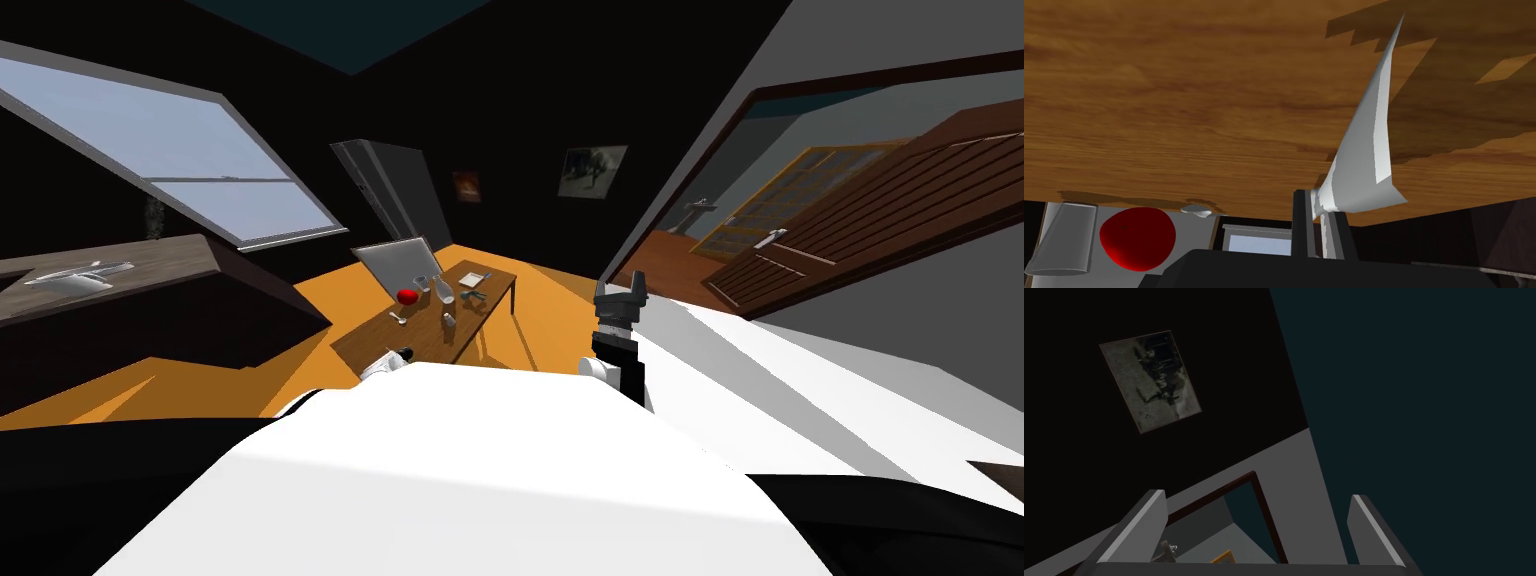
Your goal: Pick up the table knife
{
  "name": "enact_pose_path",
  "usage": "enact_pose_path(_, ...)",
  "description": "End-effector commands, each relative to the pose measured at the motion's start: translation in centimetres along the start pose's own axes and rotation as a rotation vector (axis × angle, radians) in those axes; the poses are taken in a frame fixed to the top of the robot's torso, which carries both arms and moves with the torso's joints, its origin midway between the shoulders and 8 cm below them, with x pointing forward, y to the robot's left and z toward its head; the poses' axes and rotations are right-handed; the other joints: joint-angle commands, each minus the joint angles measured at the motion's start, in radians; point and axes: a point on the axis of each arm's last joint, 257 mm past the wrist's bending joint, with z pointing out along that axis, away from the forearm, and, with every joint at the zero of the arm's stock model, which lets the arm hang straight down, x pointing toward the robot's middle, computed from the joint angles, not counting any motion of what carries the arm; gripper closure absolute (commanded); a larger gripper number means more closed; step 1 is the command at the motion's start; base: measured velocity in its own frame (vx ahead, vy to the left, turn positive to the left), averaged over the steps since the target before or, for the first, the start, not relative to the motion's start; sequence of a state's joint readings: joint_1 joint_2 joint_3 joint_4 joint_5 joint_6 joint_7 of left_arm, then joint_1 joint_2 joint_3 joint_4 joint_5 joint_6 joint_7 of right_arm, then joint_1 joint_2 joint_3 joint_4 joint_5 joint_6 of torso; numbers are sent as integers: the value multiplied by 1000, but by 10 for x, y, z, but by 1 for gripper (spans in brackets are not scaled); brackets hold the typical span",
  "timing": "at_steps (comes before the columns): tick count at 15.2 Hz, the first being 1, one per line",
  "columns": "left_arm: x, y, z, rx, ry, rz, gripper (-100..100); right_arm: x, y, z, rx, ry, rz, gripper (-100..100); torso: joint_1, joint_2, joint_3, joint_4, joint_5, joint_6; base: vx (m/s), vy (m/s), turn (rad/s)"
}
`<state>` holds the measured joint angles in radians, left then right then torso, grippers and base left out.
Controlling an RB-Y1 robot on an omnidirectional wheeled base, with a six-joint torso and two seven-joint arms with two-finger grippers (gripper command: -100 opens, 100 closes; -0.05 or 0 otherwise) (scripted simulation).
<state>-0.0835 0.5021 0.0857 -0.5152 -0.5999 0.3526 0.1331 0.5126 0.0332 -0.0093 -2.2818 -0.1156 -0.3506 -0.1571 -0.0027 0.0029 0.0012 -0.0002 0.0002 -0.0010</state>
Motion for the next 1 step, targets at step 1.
enact_pose_path(1, 0, 0, 0, 0, 0, 0, 100, 0, 0, 0, 0, 0, 0, 0, 0, 0, 0, 0, 0, 0, -16, -27, -6)
